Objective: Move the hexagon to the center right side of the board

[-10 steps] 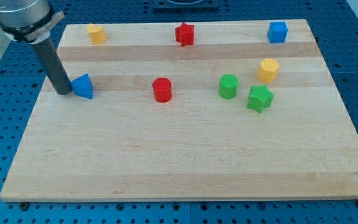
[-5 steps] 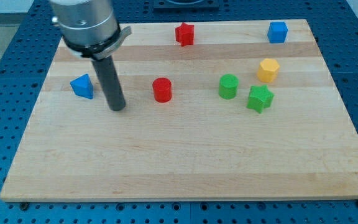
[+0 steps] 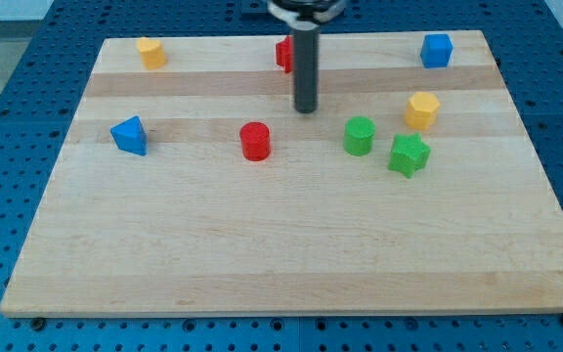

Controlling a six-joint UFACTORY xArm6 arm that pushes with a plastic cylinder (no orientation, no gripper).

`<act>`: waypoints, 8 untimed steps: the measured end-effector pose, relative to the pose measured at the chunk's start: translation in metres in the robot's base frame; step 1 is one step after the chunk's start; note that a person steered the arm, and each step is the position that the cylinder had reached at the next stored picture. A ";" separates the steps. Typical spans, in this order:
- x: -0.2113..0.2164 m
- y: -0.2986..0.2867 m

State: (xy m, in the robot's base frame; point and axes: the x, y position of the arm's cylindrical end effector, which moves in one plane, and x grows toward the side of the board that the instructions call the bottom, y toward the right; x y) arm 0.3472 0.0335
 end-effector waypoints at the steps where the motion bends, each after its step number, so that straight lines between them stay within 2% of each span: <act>1: -0.001 0.042; 4: -0.011 0.118; 8: 0.011 0.142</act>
State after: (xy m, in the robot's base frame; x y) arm 0.3579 0.1755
